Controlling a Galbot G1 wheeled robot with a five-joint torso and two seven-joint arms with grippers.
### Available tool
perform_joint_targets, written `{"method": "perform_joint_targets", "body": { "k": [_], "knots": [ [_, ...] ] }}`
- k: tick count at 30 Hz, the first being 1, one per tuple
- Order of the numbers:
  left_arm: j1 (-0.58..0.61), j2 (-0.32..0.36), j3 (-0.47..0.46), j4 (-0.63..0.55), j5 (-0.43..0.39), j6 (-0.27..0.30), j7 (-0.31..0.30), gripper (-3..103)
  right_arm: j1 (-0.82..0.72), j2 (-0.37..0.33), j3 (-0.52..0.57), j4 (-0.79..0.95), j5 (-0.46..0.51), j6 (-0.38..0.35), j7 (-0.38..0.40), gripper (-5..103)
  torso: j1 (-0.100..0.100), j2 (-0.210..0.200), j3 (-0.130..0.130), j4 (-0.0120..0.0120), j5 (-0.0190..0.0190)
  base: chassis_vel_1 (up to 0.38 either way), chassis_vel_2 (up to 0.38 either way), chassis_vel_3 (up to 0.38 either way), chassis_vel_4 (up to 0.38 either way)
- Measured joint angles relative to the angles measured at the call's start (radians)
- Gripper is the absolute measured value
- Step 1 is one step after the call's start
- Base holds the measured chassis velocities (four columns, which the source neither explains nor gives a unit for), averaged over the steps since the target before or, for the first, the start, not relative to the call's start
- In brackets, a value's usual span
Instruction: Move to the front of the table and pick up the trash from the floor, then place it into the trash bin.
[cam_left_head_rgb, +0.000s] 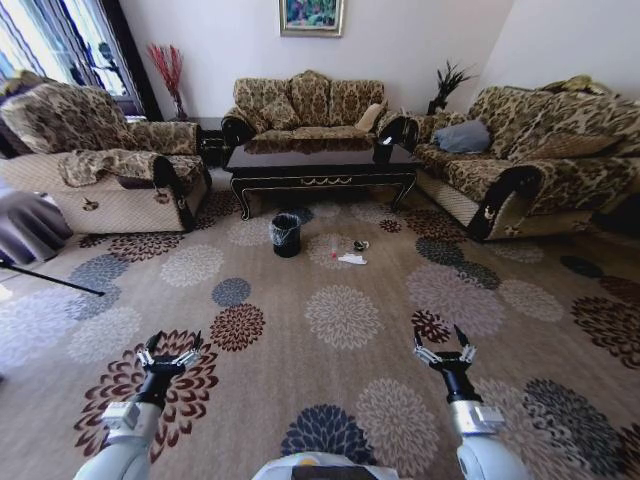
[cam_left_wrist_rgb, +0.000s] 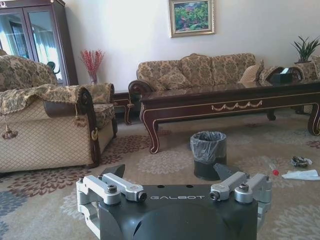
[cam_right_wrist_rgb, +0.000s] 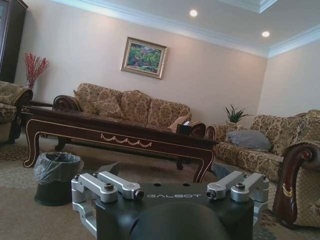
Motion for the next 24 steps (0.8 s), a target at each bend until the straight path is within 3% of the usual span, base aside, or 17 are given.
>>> {"method": "perform_joint_targets", "body": {
  "k": [7, 24],
  "knots": [
    [0.009, 0.032, -0.004, 0.0, -0.027, -0.002, -0.001, 100, -0.014, 0.011, -0.006, -0.003, -0.012, 0.013, -0.004, 100, -0.011, -0.029, -0.018, 0.0, 0.0, 0.0, 0.0, 0.0, 0.0],
    [0.003, 0.029, -0.012, -0.002, -0.052, 0.014, -0.005, 100, -0.034, 0.022, -0.007, -0.012, -0.015, 0.03, -0.006, 100, -0.035, -0.095, -0.06, 0.0, 0.0, 0.0, 0.0, 0.0, 0.0]
  ]
}}
